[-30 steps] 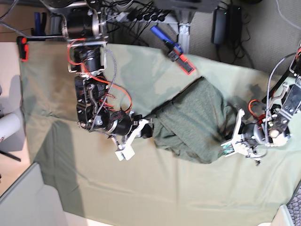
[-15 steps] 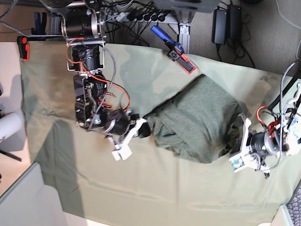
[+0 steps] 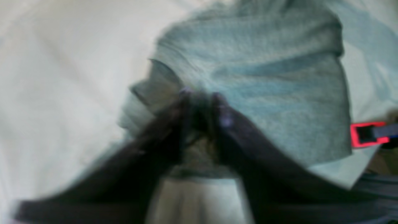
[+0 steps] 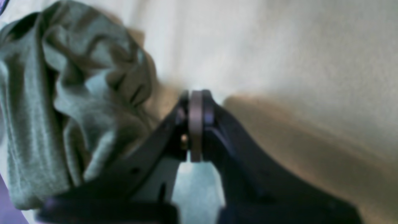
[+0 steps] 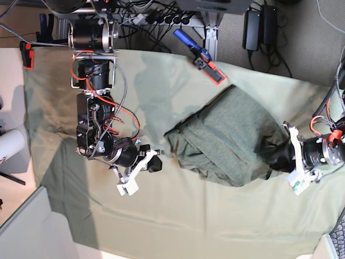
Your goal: Fold the T-shirt properly
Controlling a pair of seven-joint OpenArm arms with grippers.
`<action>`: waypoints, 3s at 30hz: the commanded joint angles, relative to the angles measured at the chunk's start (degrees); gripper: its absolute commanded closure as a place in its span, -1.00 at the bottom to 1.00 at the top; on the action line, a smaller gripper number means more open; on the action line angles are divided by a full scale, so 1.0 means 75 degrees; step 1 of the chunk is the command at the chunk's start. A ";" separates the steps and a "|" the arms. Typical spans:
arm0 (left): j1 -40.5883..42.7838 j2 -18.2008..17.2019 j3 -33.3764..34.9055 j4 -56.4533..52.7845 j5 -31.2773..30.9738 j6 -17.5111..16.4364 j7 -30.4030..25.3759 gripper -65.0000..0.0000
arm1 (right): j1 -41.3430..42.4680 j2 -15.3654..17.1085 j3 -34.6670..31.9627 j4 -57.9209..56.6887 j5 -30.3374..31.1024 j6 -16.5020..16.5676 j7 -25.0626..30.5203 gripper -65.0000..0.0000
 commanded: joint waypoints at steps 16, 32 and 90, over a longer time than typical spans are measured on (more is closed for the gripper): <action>0.1626 0.0289 -0.0274 0.0105 0.0411 0.0210 -0.0210 0.41 | 0.0251 -0.0466 -0.0819 0.0114 -0.1011 0.0143 0.1032 1.00; 0.1684 0.1139 -0.0274 -0.0344 0.2404 0.0761 -0.1501 0.43 | 0.0026 -0.0463 -0.2460 0.0125 -0.0128 0.0146 -0.0236 1.00; 0.0702 0.0836 -0.2005 0.0414 -0.0729 -0.0095 0.0061 0.43 | -0.2716 0.0015 0.0283 0.3873 0.0431 0.0143 -0.0420 1.00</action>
